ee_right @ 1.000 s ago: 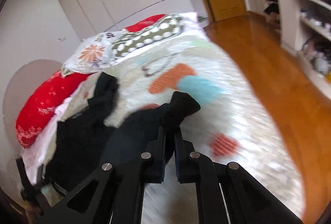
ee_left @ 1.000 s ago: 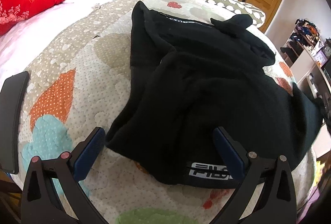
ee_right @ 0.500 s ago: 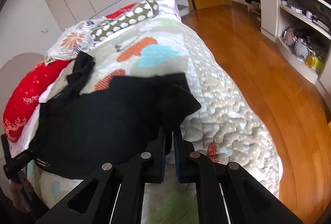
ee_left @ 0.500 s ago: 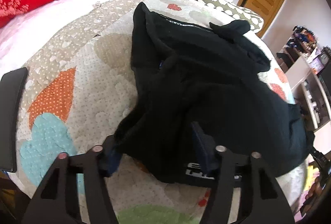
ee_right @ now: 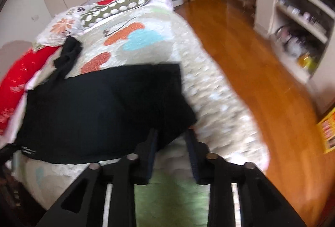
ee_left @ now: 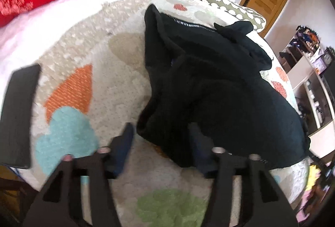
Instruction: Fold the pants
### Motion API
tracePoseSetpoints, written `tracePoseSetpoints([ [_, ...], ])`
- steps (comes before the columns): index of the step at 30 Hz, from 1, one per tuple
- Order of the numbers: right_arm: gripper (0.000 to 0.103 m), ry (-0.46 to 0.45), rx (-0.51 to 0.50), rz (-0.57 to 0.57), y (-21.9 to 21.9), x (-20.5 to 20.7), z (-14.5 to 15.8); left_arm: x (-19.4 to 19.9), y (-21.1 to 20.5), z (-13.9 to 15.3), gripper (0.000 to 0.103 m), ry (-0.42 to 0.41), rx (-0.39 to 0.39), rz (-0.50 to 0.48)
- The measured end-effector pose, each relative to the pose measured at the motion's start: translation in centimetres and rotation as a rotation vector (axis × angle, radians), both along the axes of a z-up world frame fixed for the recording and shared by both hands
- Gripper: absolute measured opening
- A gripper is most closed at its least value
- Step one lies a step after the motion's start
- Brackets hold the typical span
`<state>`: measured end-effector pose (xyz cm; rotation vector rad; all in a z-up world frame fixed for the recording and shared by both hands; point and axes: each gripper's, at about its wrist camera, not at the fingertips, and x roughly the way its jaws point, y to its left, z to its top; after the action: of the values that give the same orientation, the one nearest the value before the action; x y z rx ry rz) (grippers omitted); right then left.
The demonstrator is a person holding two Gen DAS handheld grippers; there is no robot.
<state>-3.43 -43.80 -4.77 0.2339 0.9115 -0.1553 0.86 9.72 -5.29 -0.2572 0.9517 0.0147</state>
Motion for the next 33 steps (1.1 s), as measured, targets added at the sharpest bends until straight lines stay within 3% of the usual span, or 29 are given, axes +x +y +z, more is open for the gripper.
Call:
tracePoseSetpoints([
  [3, 0.034, -0.061, 0.059, 0.051, 0.4, 0.1, 1.9, -0.3, 0.2, 1.1, 0.066, -0.031, 0.019, 0.007],
  [7, 0.043, -0.082, 0.083, 0.197, 4.5, 2.5, 2.5, 0.5, -0.3, 1.3, 0.072, -0.043, 0.007, 0.004],
  [13, 0.043, 0.018, 0.089, 0.355, 10.8, 6.8, -1.2, 2.4, -1.9, -1.1, 0.072, 0.018, 0.045, -0.011],
  [15, 0.048, 0.033, 0.036, 0.378, 12.3, 7.6, -2.2, 2.7, -2.1, -1.9, 0.077, 0.026, 0.058, -0.020],
  [18, 0.051, 0.050, 0.009, 0.396, 13.0, 8.5, -1.0, 2.8, -1.9, -1.5, 0.078, 0.033, 0.059, -0.044],
  [21, 0.051, -0.047, 0.050, 0.428, 13.9, 10.1, 2.5, 3.2, -0.7, -0.2, 0.079, 0.007, 0.029, -0.038],
  [23, 0.057, -0.083, -0.002, 0.480, 16.6, 12.6, 4.5, 3.8, 0.2, 0.5, 0.084, -0.015, 0.017, -0.018],
  [27, 0.062, -0.128, -0.049, 0.591, 23.1, 18.2, 5.9, 6.4, 2.1, 1.3, 0.084, -0.025, 0.001, 0.022],
  [29, 0.069, -0.123, -0.078, 0.642, 26.5, 21.3, 5.6, 7.8, 2.8, 1.5, 0.084, -0.021, 0.004, 0.038],
  [33, 0.070, -0.071, -0.182, 0.693, 32.6, 27.9, 2.9, 10.1, 3.7, 1.5, 0.084, -0.018, -0.007, 0.062],
])
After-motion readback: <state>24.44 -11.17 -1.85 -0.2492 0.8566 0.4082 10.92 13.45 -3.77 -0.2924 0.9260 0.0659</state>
